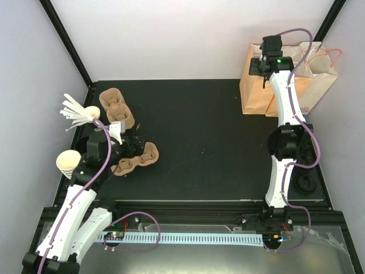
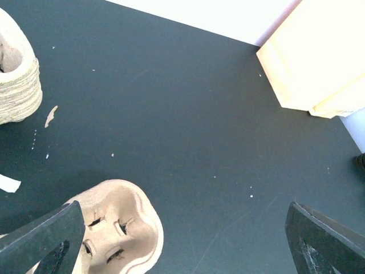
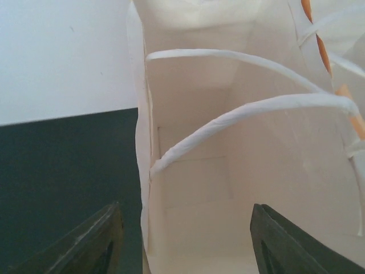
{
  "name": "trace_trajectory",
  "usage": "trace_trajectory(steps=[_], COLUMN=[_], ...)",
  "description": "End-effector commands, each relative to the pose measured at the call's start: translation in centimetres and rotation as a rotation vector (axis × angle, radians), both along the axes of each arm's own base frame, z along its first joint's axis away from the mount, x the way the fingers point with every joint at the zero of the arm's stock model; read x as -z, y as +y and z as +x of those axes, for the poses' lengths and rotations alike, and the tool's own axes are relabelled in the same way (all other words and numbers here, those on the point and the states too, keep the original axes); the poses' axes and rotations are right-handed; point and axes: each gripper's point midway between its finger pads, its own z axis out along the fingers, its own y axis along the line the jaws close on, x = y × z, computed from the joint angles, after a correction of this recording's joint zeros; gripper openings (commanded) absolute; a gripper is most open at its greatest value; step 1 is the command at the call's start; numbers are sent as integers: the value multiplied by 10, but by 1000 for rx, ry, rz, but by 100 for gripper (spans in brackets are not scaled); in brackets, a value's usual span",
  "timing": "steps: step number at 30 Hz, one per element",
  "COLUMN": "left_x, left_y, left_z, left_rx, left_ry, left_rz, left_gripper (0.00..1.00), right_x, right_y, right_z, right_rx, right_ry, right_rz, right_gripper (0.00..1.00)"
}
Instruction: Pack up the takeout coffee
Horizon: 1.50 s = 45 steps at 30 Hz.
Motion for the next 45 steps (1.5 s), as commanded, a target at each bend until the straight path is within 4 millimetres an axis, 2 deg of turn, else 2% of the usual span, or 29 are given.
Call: trace_trajectory(steps=[1,6,8,10,13,16,17,23,26,31,38,42,43,45], left_x=[-32,-32,-32,-32,-33,-33,-33,-34,-32,-26,-21,-17,-16,-16], left_y=[-5,-7,-7,-7,-6,-5,-5,-6,-6,-16,-28,-32,-34,-36], left_z=[3,6,6,6,5,4,4,4,4,5,8,9,10,11], left_rx=[28,33,36,36,33,29,29,33,36,74,122,142,148,158], left_ry=[-88,-84,-82,-83,-87,-91,-90,-89,-84,-62,-32,-19,-16,-8], left_rz=[-19,-20,-19,-19,-16,-9,-8,-12,-16,-64,-115,-126,-131,-144], left_gripper=[99,99,99,99,99,99,99,99,99,99,99,99,99,99], right_x=[-2,2,0,-4,-16,-26,-28,-42,-57,-67,-59,-50,-41,-34], right_y=[-2,11,17,23,30,33,33,34,44,91,146,169,175,188], right_z=[-1,-6,-8,-11,-19,-25,-26,-36,-53,-99,-184,-237,-250,-273], right_rx=[-16,-72,-97,-120,-135,-139,-140,-139,-164,-264,-387,-474,-503,-572], right_ry=[16,41,41,40,28,11,4,-11,-28,-16,-28,-11,14,50], right_rz=[-159,-177,-156,-145,-133,-121,-120,-108,-73,-38,-1,23,26,55], right_gripper=[63,45,43,35,16,10,4,1,1,1,1,1,2,6])
